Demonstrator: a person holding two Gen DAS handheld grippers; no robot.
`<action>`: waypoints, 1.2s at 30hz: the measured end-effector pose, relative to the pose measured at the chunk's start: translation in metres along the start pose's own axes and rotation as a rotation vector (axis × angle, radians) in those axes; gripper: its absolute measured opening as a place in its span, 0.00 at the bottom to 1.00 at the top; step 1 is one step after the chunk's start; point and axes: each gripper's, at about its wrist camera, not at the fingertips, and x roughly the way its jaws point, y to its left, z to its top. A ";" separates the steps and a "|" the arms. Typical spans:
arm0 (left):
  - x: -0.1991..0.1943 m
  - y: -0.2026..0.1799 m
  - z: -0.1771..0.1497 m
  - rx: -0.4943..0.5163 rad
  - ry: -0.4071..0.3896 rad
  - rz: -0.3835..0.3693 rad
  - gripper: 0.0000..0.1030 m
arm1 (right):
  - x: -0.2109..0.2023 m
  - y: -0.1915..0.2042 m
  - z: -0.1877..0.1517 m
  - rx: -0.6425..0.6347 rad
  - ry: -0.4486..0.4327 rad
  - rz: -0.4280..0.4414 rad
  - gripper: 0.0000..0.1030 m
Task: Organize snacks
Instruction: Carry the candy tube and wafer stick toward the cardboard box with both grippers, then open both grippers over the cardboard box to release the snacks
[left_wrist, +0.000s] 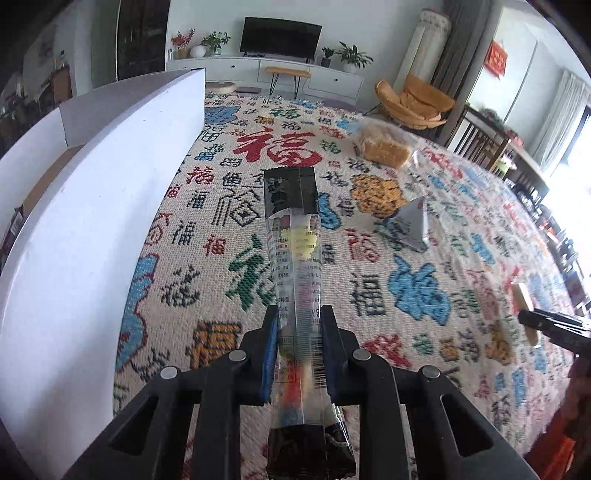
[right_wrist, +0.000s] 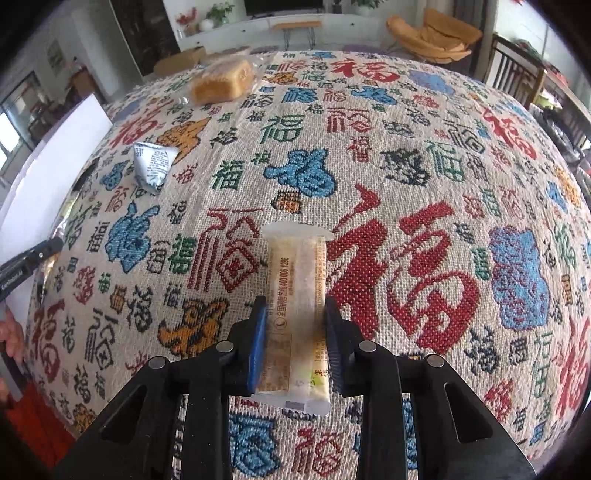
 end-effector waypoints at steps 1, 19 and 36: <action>-0.009 -0.001 -0.004 -0.017 -0.007 -0.031 0.20 | -0.007 -0.001 -0.001 0.014 -0.012 0.019 0.30; -0.231 0.151 0.024 -0.250 -0.321 0.034 0.22 | -0.116 0.222 0.073 -0.173 -0.119 0.595 0.30; -0.200 0.138 -0.011 -0.248 -0.310 0.116 0.88 | -0.002 0.197 0.030 -0.447 -0.211 0.052 0.66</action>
